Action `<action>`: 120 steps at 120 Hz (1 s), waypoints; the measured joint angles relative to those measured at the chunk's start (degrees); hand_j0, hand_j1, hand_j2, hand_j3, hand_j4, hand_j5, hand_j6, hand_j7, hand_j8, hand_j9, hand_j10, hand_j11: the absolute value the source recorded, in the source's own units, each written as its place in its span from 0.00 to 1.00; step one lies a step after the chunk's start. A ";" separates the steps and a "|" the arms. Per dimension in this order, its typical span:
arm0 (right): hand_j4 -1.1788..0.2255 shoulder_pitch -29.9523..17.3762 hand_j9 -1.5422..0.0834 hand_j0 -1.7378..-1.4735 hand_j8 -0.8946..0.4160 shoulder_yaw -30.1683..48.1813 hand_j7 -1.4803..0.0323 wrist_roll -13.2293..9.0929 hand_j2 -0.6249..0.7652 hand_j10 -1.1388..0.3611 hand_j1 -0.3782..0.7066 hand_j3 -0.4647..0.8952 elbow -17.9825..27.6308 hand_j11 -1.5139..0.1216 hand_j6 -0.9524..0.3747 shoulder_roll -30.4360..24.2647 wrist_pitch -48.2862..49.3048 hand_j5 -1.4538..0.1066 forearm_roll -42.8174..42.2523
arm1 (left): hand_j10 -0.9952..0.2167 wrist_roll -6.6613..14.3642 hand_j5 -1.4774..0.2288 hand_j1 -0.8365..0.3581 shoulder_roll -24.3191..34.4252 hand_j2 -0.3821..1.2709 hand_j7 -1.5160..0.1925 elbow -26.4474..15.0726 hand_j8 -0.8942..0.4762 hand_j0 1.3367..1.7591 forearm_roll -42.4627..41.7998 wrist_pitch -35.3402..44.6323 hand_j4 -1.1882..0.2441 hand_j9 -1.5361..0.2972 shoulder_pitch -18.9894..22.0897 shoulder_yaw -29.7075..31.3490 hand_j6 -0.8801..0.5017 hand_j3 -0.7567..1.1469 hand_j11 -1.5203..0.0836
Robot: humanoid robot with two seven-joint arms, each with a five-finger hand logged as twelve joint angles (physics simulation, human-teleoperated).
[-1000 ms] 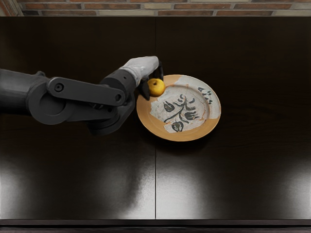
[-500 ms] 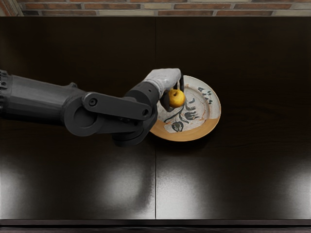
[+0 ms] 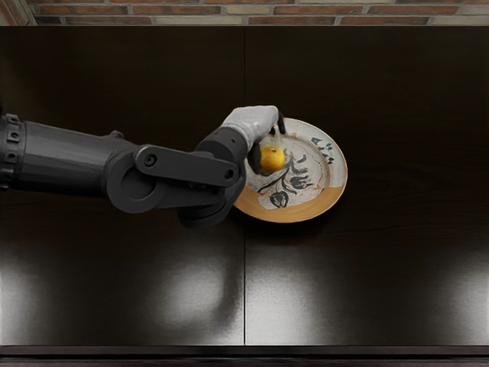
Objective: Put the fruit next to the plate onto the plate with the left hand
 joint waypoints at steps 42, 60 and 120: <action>0.82 0.00 0.93 0.30 0.66 0.00 0.96 0.00 0.45 0.74 0.05 0.34 0.00 0.91 0.70 0.00 0.00 0.91 0.00 | 0.73 -0.03 0.79 0.90 1.73 0.25 0.81 -0.07 0.57 0.76 -0.51 0.03 0.76 0.76 0.02 -0.19 0.57 0.40 0.86; 0.82 0.00 0.93 0.30 0.66 0.00 0.96 0.00 0.45 0.74 0.05 0.34 0.00 0.91 0.70 0.00 0.00 0.91 0.00 | 0.78 -0.16 0.83 0.95 9.57 0.24 0.85 -2.60 0.61 0.76 -2.14 -2.72 0.80 0.80 0.02 -1.60 0.60 0.40 0.91; 0.82 0.00 0.93 0.30 0.66 0.00 0.96 0.00 0.45 0.74 0.05 0.34 0.00 0.91 0.70 0.00 0.00 0.91 0.00 | 0.82 -7.94 0.86 0.99 35.79 0.23 0.88 -10.12 0.65 0.76 -22.49 -37.58 0.83 0.83 1.75 -12.97 0.63 0.40 0.94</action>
